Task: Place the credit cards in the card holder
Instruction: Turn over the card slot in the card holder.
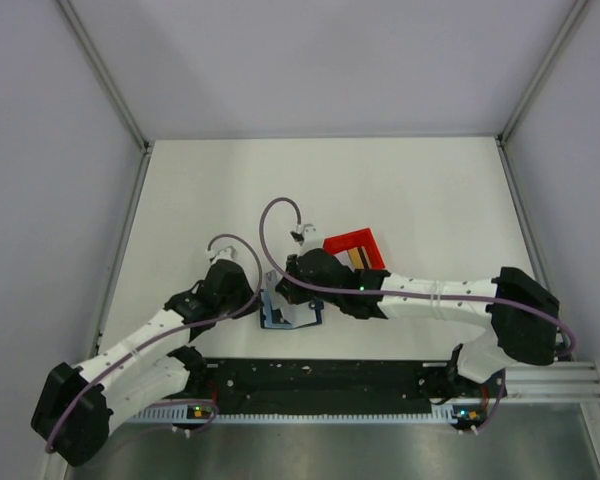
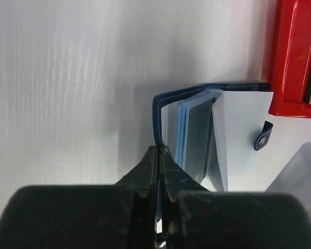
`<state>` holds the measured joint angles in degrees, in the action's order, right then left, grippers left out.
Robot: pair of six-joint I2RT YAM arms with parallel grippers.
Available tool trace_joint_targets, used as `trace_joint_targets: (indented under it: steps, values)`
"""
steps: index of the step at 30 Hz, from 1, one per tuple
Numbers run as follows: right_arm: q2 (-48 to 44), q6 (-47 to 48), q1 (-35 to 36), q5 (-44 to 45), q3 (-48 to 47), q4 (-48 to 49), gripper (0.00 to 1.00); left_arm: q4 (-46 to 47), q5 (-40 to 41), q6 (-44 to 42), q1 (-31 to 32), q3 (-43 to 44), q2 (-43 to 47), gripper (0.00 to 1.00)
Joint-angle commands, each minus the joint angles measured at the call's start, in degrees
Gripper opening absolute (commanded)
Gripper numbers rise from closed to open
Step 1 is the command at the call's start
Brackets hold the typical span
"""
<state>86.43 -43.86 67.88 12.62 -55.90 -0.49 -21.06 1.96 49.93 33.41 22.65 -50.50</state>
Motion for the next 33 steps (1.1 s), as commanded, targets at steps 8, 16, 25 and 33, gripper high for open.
trace_joint_targets:
  steps: [8, 16, 25, 33]
  values:
    - [3.9, -5.2, 0.8, 3.0, 1.0, 4.5, 0.00, 2.5, -3.6, 2.2, 0.2, -1.2, 2.4, 0.00]
    - [6.1, -5.8, 0.9, 4.0, 0.1, 3.3, 0.00, 2.5, -4.1, 3.1, 0.3, -1.6, 3.9, 0.00]
    - [6.3, -5.9, 1.1, 4.4, -0.5, 3.4, 0.00, 3.0, -4.4, 3.6, 0.3, -2.4, 4.6, 0.00]
    - [7.6, -6.2, 1.3, 3.5, -0.8, 3.7, 0.00, 3.3, -4.5, 3.8, 0.4, -2.2, 4.8, 0.00]
